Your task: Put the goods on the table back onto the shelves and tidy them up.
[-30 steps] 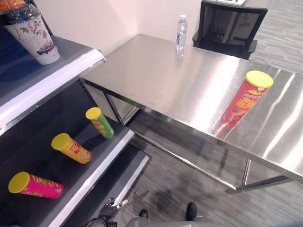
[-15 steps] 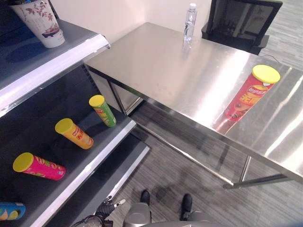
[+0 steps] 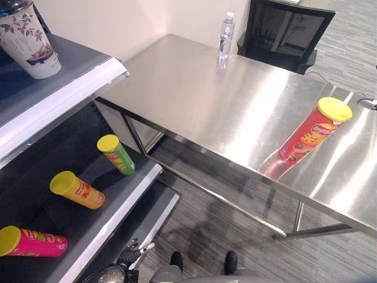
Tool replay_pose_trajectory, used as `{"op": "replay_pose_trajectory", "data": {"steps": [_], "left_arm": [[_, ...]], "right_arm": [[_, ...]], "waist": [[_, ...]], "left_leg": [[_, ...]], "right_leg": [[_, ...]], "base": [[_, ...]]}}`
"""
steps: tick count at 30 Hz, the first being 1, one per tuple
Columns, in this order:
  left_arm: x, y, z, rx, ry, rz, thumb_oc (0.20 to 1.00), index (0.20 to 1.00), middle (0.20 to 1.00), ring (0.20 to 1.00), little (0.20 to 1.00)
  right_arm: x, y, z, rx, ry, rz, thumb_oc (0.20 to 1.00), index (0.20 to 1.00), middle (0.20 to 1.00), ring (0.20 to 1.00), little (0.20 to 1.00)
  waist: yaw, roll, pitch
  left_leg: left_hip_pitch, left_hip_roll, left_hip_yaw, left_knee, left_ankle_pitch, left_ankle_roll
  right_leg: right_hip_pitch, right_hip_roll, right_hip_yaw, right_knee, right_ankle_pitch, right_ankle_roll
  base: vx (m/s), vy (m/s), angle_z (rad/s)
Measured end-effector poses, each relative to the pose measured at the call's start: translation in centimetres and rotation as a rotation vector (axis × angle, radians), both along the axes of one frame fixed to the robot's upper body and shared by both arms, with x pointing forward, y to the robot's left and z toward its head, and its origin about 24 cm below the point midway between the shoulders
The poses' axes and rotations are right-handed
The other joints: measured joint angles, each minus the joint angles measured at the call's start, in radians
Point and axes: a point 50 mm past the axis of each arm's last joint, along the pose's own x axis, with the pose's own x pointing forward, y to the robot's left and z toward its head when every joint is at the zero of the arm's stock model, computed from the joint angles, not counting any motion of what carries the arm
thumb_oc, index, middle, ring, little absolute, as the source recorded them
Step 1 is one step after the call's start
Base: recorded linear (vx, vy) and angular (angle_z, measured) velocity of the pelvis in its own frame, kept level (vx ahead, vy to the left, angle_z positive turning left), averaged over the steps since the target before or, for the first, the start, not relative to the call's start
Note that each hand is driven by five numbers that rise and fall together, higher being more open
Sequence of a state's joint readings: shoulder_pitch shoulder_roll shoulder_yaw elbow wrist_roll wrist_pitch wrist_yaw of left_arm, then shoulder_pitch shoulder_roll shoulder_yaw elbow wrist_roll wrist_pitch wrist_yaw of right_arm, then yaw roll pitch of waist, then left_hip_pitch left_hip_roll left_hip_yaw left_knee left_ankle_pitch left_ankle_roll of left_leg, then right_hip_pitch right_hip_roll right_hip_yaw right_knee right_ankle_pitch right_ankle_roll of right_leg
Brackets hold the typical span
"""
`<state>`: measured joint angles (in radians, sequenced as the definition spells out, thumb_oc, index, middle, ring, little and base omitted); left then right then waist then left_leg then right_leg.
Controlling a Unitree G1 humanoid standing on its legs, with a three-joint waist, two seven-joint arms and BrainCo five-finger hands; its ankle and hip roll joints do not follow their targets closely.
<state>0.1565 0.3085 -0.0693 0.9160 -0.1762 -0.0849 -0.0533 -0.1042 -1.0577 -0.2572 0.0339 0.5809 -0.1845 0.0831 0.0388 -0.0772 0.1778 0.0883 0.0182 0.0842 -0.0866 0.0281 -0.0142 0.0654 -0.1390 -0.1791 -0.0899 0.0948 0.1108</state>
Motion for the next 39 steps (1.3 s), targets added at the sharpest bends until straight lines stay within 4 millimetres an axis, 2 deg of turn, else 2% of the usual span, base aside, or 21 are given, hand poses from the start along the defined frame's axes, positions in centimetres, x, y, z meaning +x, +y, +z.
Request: {"op": "replay_pose_trajectory", "data": {"steps": [4, 9, 12, 14, 23, 28, 35, 39], "left_arm": [[-0.6, 0.1, -0.2, -0.003, 0.019, 0.004, 1.000, 1.000, 1.000, 1.000, 1.000], [-2.0, 0.2, -0.6, -0.004, 0.068, 0.016, 1.000, 1.000, 1.000, 1.000, 1.000], [-4.1, 0.4, -1.1, -0.006, 0.125, 0.032, 1.000, 1.000, 1.000, 1.000, 1.000], [-4.9, 0.4, -1.2, -0.011, 0.151, 0.037, 1.000, 1.000, 1.000, 1.000, 1.000], [-3.9, 0.2, -1.0, -0.013, 0.116, 0.027, 1.000, 1.000, 1.000, 1.000, 1.000], [-4.1, 0.2, -1.1, -0.012, 0.121, 0.028, 1.000, 1.000, 1.000, 1.000, 1.000], [-3.7, 0.0, -1.0, -0.018, 0.108, 0.014, 1.000, 1.000, 1.000, 1.000, 1.000], [-3.7, 0.0, -1.0, -0.017, 0.106, 0.014, 1.000, 1.000, 1.000, 1.000, 1.000]], "right_arm": [[0.5, 0.7, -0.9, -0.035, 0.073, 0.046, 1.000, 1.000, 1.000, 1.000, 1.000], [0.4, 0.7, -1.0, -0.061, 0.121, 0.067, 1.000, 1.000, 1.000, 1.000, 1.000], [-0.5, 0.3, -1.9, -0.126, 0.213, 0.074, 1.000, 1.000, 1.000, 1.000, 1.000], [-0.7, 0.1, -2.3, -0.156, 0.257, 0.077, 1.000, 1.000, 1.000, 1.000, 1.000], [-0.7, -0.5, -2.9, -0.243, 0.307, 0.020, 1.000, 1.000, 1.000, 1.000, 1.000], [-0.6, -1.8, -3.7, -0.238, 0.349, -0.040, 1.000, 1.000, 1.000, 1.000, 1.000], [0.1, -0.6, -5.5, -0.200, 0.419, 0.030, 1.000, 1.000, 1.000, 1.000, 1.000], [0.6, -0.6, -5.1, -0.177, 0.404, 0.038, 1.000, 1.000, 1.000, 1.000, 1.000]], "waist": [[0.003, -0.005, -0.010], [0.001, -0.019, -0.025], [0.008, -0.035, -0.039], [0.008, -0.040, -0.042], [0.005, -0.034, -0.046], [0.007, -0.032, -0.046], [0.021, -0.029, -0.045], [0.026, -0.030, -0.045]], "left_leg": [[0.000, 0.001, -0.002, -0.001, -0.003, -0.005], [-0.019, 0.002, -0.019, -0.007, -0.006, -0.008], [-0.022, 0.003, -0.026, -0.006, -0.005, -0.009], [-0.023, 0.002, -0.027, -0.001, 0.002, -0.013], [-0.019, 0.001, -0.029, -0.001, 0.004, -0.011], [-0.033, 0.000, -0.047, -0.001, 0.004, -0.012], [-0.034, 0.000, -0.050, -0.001, 0.005, -0.012], [-0.034, 0.000, -0.052, -0.001, 0.005, -0.012]], "right_leg": [[0.002, -0.001, -0.001, 0.000, -0.004, 0.001], [-0.005, -0.001, -0.016, -0.005, -0.014, 0.008], [-0.003, -0.001, -0.027, -0.005, -0.016, 0.007], [-0.003, -0.002, -0.029, -0.005, -0.012, 0.001], [-0.001, -0.002, -0.034, -0.004, -0.012, 0.001], [-0.002, -0.004, -0.051, -0.005, -0.013, 0.001], [-0.003, -0.004, -0.054, -0.005, -0.013, 0.001], [-0.003, -0.004, -0.057, -0.005, -0.015, 0.002]], "base": [[0.00, 0.000, 0.00], [0.00, -0.013, 0.09], [0.00, -0.008, 0.11], [0.00, -0.004, 0.04], [0.00, 0.000, 0.01], [0.00, 0.004, 0.10], [0.00, 0.000, 0.01], [0.00, 0.000, 0.00]]}}
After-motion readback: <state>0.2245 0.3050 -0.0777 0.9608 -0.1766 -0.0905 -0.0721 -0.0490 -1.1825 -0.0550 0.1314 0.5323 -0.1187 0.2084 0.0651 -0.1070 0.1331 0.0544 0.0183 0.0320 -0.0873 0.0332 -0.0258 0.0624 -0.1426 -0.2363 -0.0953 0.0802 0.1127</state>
